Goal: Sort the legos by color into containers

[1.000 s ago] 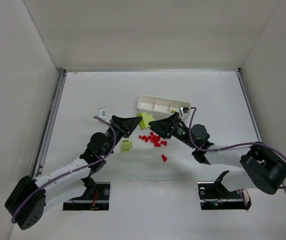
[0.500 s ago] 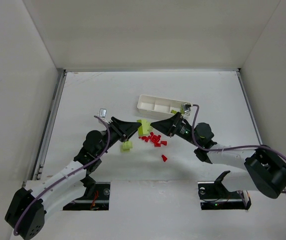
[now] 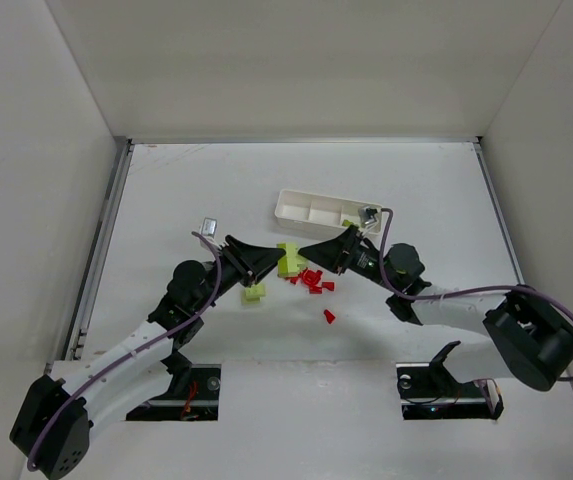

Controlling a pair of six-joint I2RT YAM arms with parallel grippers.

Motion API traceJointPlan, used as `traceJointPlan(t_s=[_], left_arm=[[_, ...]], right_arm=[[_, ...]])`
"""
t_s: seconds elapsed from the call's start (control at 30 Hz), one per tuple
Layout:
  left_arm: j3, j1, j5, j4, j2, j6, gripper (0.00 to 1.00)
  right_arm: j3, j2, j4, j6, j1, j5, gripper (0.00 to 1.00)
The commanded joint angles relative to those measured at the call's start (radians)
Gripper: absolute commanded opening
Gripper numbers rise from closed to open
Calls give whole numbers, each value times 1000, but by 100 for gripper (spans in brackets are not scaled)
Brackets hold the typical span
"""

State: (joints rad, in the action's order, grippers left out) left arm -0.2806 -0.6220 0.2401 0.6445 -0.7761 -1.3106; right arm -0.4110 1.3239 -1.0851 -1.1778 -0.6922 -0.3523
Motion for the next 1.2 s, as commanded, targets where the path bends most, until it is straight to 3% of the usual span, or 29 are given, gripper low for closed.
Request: traceJointPlan(t_s=[0.0, 0.83, 1.17], left_arm=[[1, -9, 15, 55, 1, -4, 19], [32, 23, 11, 86, 15, 1, 19], [49, 29, 8, 113, 6, -6, 19]], right_arm=[[-22, 18, -49, 9, 0, -14, 74], [-18, 58, -58, -25, -48, -17, 78], [-15, 64, -70, -45, -62, -7, 63]])
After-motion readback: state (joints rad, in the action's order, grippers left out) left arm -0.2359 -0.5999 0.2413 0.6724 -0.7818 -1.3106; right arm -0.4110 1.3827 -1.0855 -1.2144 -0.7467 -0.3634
